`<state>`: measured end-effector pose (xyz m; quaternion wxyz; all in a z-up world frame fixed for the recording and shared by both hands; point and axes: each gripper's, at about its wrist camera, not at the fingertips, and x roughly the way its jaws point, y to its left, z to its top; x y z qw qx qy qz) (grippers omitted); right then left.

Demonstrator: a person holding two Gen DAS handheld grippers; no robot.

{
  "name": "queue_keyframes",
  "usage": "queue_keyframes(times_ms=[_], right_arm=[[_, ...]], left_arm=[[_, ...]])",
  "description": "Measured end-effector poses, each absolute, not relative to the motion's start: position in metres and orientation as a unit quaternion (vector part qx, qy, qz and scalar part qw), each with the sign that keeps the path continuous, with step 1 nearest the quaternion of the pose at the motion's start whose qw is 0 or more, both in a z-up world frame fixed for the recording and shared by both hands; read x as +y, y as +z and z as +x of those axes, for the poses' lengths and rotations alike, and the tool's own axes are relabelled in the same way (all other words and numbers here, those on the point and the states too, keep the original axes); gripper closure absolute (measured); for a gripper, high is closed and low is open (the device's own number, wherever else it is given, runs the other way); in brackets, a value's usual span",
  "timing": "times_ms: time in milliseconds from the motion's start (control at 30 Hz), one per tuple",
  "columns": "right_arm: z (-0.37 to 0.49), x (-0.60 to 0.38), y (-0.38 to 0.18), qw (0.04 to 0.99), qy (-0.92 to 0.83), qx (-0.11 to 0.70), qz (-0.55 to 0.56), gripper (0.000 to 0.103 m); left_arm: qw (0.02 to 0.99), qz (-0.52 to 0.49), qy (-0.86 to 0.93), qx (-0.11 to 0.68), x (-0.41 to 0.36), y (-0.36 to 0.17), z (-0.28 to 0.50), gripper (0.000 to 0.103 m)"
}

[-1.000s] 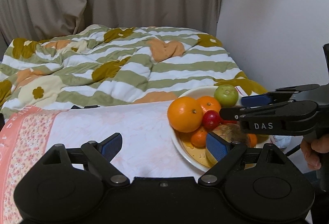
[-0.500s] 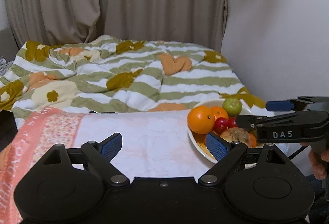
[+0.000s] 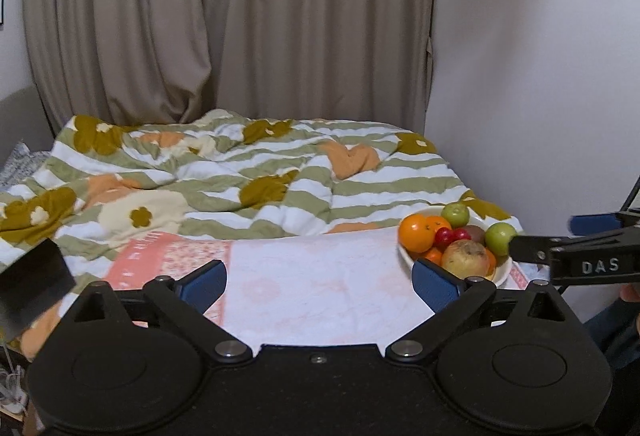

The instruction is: Organize fruits

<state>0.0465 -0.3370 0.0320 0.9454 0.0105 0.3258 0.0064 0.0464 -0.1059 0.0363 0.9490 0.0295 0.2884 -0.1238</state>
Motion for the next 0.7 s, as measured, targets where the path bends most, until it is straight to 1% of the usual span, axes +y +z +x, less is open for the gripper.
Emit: queue_keyframes(times_ms=[267,700], right_arm=[[0.002,-0.311,0.026,0.941,-0.035,0.337,0.013,0.0],[-0.02,-0.298,0.02,0.937,-0.053,0.344,0.016,0.0]], left_arm=[[0.949,0.032,-0.107,0.294,-0.072,0.033,0.017,0.0],[0.95,0.034,-0.11,0.292,-0.061,0.033,0.0,0.0]])
